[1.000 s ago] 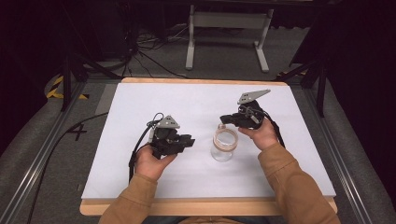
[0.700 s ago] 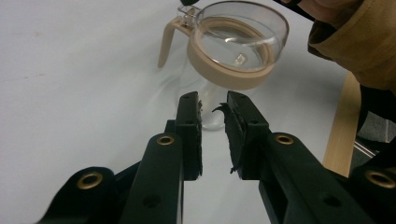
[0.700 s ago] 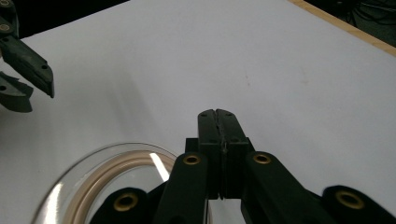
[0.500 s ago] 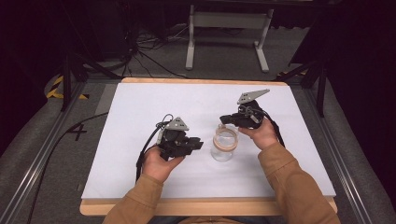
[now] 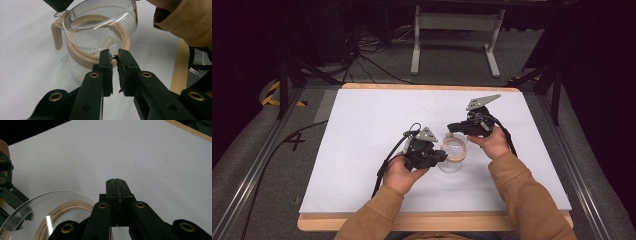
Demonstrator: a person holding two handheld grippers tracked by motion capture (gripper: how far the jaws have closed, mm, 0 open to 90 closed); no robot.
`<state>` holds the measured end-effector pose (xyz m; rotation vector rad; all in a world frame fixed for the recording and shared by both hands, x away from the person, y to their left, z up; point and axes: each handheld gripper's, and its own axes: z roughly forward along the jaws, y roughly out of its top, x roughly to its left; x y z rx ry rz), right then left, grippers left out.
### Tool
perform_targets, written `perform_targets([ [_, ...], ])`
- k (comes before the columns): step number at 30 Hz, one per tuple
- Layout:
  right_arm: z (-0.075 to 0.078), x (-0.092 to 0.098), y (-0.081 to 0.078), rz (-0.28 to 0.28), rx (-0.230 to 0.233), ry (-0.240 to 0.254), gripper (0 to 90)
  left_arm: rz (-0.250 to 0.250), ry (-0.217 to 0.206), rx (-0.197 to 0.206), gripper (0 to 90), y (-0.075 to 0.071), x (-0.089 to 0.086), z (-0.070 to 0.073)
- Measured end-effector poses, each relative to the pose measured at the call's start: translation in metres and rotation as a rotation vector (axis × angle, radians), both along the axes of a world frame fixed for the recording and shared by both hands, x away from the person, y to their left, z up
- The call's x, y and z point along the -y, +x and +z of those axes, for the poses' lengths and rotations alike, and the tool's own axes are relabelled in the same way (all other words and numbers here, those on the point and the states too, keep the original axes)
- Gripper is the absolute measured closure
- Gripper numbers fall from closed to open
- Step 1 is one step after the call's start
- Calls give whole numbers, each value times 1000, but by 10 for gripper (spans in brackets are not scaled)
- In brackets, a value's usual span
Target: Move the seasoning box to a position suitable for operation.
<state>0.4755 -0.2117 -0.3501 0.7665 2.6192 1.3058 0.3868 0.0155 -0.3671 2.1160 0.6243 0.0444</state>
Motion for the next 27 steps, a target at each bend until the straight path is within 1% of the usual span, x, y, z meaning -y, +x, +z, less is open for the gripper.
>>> perform_targets([
  [2, 0, 0, 0, 0, 0, -1, 900, 3, -5, 0, 820, 1, 1, -1],
  [3, 0, 1, 0, 1, 0, 0, 900, 12, -12, -9, 822, 2, 3, -1],
  [5, 0, 2, 0, -5, -5, 0, 899, 16, -8, -6, 824, 3, 4, -2],
  [8, 0, 4, 0, -6, -5, -1, 899, 19, -13, -3, 824, 3, 5, -3],
  [12, 3, 8, -2, -16, 5, 18, 898, 23, -22, 0, 825, 4, 6, -2],
  [16, 13, 19, -11, -28, 38, 40, 898, 25, -37, 7, 824, 4, 7, 1],
  [19, 18, 29, -20, -40, 50, 49, 898, 29, -55, 8, 824, 6, 7, 3],
  [20, 19, 32, -23, -42, 54, 50, 898, 27, -58, 5, 824, 7, 6, 5],
  [21, 20, 36, -27, -48, 58, 56, 898, 28, -67, 7, 825, 7, 7, 6],
  [25, 22, 51, -41, -68, 70, 78, 899, 30, -81, 17, 829, 10, 7, 12],
  [26, 22, 51, -41, -68, 70, 78, 899, 30, -81, 17, 829, 10, 7, 12],
  [27, 23, 57, -46, -75, 76, 86, 898, 28, -80, 18, 830, 12, 7, 13],
])
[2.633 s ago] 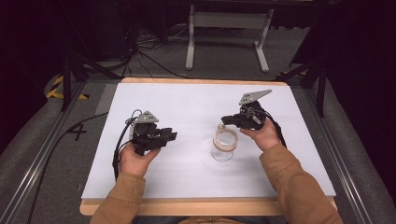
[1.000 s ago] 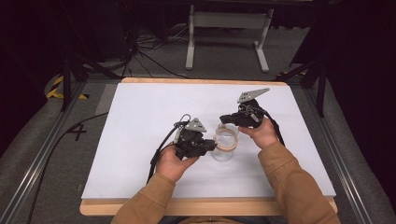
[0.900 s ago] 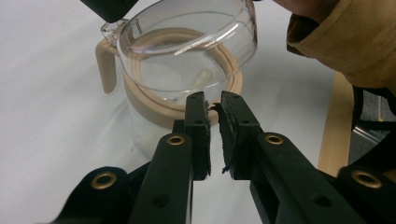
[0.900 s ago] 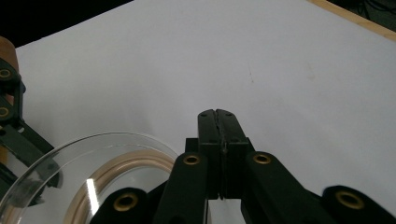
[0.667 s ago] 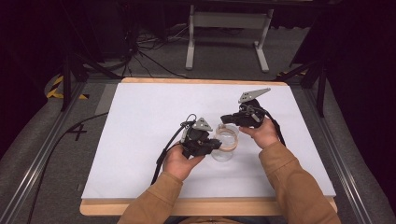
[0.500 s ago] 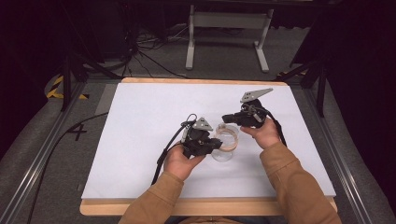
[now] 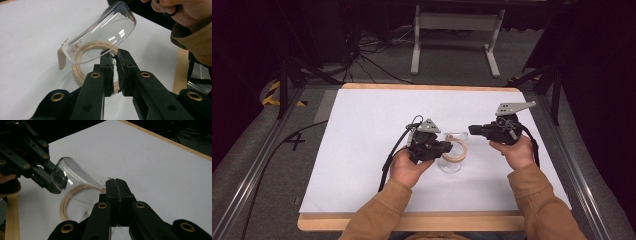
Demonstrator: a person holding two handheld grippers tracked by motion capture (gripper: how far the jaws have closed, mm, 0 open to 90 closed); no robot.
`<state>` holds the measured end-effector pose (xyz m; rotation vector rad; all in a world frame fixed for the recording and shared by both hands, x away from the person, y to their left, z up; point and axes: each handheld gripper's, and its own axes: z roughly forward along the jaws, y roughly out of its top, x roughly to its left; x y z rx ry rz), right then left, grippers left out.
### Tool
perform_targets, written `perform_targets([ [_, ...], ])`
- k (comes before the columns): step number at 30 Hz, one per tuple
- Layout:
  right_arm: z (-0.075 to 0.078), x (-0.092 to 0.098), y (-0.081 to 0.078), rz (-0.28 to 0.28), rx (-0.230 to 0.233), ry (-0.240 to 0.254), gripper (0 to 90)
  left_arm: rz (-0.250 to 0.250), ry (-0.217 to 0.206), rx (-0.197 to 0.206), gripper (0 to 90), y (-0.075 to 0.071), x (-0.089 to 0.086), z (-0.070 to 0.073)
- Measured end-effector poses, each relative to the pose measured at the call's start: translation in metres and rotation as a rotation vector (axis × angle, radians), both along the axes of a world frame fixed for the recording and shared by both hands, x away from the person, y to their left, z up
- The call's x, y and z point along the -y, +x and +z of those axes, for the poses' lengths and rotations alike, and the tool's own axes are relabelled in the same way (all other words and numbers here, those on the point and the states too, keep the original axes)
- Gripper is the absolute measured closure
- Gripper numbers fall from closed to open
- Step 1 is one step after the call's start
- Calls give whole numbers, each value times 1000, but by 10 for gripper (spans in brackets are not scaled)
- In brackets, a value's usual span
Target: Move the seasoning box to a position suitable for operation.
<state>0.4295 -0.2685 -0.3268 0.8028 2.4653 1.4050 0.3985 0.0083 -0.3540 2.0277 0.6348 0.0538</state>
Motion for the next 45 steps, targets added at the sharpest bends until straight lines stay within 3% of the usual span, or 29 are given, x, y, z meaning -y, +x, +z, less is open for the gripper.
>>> perform_targets([
  [5, 2, 10, -9, -17, 7, 22, 899, 12, -37, -10, 837, 6, -2, 4],
  [6, 3, 17, -15, -29, 15, 44, 899, 13, -50, -9, 839, 9, -3, 5],
  [9, 4, 23, -20, -45, 20, 43, 898, 23, -69, -13, 842, 13, -5, 7],
  [14, 4, 30, -24, -64, 24, 49, 898, 41, -71, 2, 852, 20, -6, 8],
  [29, -2, 38, -27, -77, 11, 41, 898, 127, -106, -19, 853, 41, -13, 6],
  [38, -1, 42, -26, -84, 14, 50, 898, 105, -99, 27, 825, 29, -17, 15],
  [45, -1, 42, -26, -79, 14, 42, 897, 79, -67, 86, 801, 3, -38, 33],
])
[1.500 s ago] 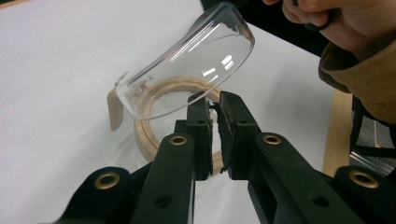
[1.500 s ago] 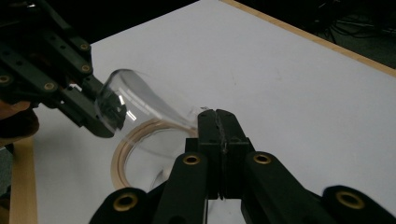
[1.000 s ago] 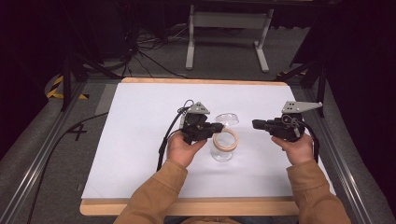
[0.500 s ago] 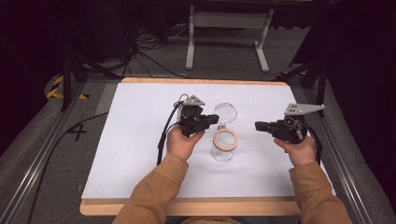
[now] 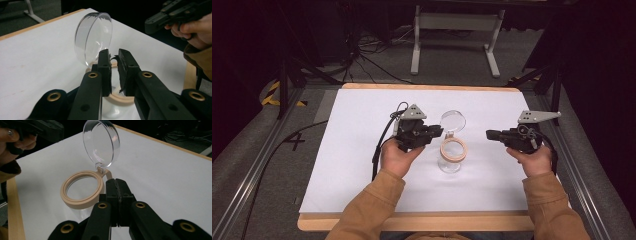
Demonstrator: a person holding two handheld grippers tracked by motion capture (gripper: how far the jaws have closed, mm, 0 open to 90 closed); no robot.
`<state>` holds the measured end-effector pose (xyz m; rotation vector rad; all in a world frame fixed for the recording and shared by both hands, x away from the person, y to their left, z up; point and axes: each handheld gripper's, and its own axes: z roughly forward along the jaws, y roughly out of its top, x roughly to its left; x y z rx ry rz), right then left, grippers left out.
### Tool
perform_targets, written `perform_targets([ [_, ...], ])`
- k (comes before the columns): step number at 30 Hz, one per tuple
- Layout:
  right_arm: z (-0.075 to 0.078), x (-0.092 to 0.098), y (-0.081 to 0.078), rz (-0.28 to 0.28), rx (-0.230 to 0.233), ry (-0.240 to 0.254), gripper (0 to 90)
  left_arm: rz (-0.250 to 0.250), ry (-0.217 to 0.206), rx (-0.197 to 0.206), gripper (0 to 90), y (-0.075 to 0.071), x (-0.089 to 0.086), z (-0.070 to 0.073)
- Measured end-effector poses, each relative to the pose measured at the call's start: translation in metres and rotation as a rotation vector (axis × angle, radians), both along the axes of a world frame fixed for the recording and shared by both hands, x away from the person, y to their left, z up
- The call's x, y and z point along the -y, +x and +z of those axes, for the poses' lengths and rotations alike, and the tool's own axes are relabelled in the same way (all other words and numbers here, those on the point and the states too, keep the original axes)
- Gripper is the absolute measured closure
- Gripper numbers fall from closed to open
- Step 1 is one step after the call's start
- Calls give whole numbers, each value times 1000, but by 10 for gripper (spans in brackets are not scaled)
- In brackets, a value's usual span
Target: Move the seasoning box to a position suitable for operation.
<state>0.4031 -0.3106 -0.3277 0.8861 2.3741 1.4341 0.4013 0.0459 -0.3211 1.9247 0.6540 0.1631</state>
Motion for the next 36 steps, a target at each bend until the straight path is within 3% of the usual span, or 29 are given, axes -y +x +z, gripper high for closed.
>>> perform_targets([
  [6, 2, 3, -1, -9, 9, -16, 897, -14, 30, 30, 757, -19, -30, 8],
  [10, 5, 8, -3, -22, 11, -26, 894, -6, 129, 63, 733, -28, -49, 7],
  [14, 6, 13, -5, -42, 14, -42, 864, 23, 185, 76, 701, -31, -69, 6],
  [18, 5, 21, -6, -64, 19, -77, 843, 66, 189, 50, 690, -29, -87, 4],
  [22, 1, 35, -3, -109, 4, -104, 797, 116, 228, 32, 675, -26, -106, -1],
  [29, -4, 51, 0, -179, 6, -187, 718, 193, 239, -87, 643, -9, -133, -20],
  [34, -12, 65, 4, -228, -30, -187, 650, 238, 266, -143, 626, 3, -143, -36],
  [36, -16, 69, 6, -245, -49, -185, 636, 256, 279, -141, 617, 7, -146, -42],
])
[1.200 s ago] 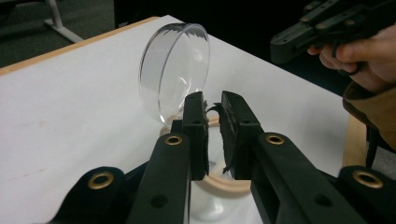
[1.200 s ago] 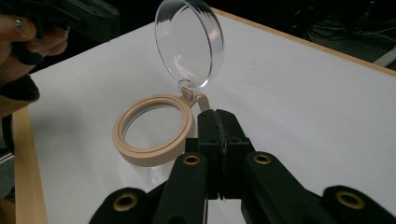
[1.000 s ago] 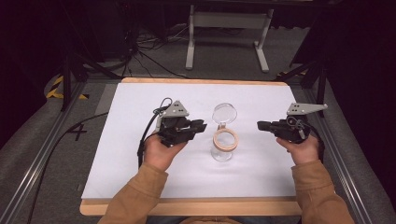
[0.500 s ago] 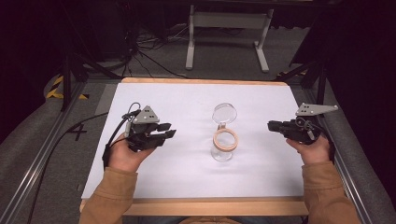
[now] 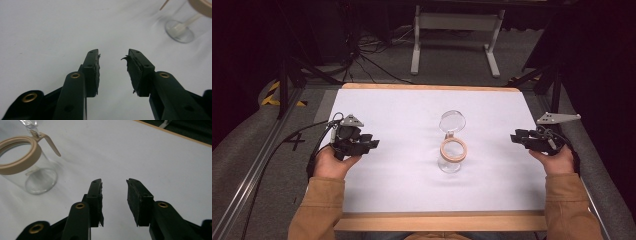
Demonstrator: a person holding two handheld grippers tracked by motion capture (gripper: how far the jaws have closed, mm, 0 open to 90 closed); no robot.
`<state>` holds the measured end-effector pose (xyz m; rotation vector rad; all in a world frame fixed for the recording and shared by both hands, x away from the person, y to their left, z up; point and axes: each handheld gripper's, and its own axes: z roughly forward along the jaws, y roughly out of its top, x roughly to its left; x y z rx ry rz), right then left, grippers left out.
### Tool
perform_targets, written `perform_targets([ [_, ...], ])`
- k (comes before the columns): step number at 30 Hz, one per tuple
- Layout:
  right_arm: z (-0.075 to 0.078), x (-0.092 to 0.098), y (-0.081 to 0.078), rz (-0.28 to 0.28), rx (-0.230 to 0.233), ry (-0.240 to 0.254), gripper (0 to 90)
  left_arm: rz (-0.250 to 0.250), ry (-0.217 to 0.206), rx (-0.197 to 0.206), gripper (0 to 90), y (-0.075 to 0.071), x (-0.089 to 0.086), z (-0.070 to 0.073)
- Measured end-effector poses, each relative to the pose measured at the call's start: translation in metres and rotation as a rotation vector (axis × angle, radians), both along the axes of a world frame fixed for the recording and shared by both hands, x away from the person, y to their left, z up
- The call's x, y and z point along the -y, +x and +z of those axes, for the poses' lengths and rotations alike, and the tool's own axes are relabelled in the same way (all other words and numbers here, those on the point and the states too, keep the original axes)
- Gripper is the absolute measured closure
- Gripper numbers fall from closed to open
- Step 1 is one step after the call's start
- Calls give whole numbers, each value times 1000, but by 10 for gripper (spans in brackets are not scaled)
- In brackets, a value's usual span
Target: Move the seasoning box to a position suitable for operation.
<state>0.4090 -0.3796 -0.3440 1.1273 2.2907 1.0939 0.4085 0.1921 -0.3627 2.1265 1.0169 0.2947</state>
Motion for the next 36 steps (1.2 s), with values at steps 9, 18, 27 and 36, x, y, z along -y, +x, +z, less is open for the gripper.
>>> perform_targets([
  [9, -29, 8, 15, -35, -69, -6, 602, 56, -6, -37, 618, 18, -3, -27],
  [18, -60, 5, 26, -57, -96, -33, 577, 58, 59, -72, 620, 26, 8, -51],
  [27, -72, -4, 30, -44, -116, -39, 561, 29, 32, -112, 599, 28, 15, -62],
  [36, -72, -7, 29, -35, -105, -26, 537, 5, 69, -94, 601, 26, 22, -63],
])
